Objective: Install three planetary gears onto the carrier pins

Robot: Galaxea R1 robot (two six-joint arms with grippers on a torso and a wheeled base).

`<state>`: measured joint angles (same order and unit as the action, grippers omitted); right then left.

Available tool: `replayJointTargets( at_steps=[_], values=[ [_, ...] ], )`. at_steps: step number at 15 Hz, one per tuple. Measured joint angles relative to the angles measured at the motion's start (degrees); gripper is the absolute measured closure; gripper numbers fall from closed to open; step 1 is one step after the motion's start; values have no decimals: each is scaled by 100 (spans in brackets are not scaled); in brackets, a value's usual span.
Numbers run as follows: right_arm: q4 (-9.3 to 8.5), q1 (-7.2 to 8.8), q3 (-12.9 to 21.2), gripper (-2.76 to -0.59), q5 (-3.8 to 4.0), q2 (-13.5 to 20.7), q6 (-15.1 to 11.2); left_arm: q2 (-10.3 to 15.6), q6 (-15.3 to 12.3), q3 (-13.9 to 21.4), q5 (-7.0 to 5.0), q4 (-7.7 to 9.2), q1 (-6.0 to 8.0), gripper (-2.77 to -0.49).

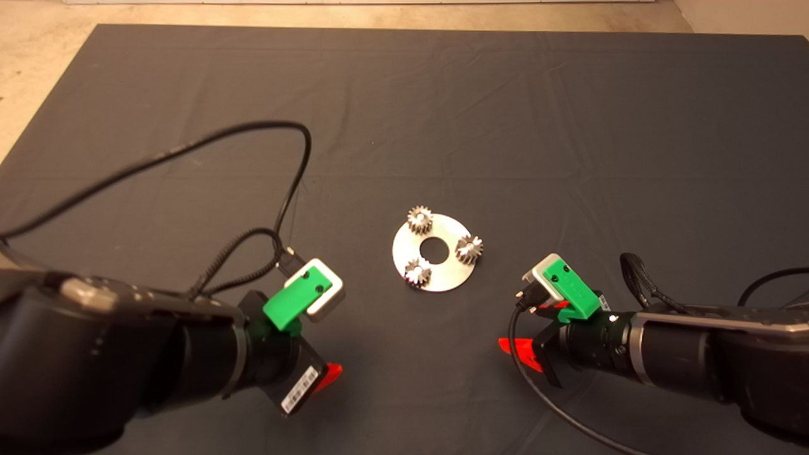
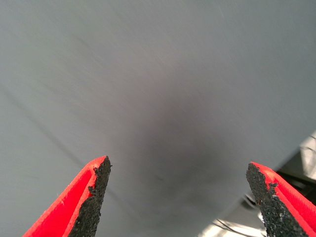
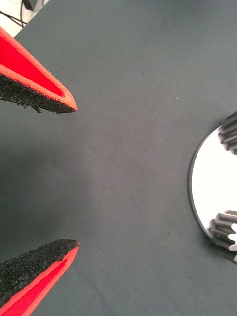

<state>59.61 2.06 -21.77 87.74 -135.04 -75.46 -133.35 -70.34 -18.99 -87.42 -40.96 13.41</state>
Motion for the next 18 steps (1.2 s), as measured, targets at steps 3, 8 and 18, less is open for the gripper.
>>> replayJointTargets(
  at_steps=[3,8,18],
  values=[
    [66,-35,0,-189,-2,-11,0,4,9,0,-3,-191,-169,-192],
    [105,-68,-1,-189,-2,-38,0,4,11,0,-3,-297,-214,-192],
    [107,-68,0,-189,-2,-39,0,4,10,0,-2,-311,-214,-192]
  ],
)
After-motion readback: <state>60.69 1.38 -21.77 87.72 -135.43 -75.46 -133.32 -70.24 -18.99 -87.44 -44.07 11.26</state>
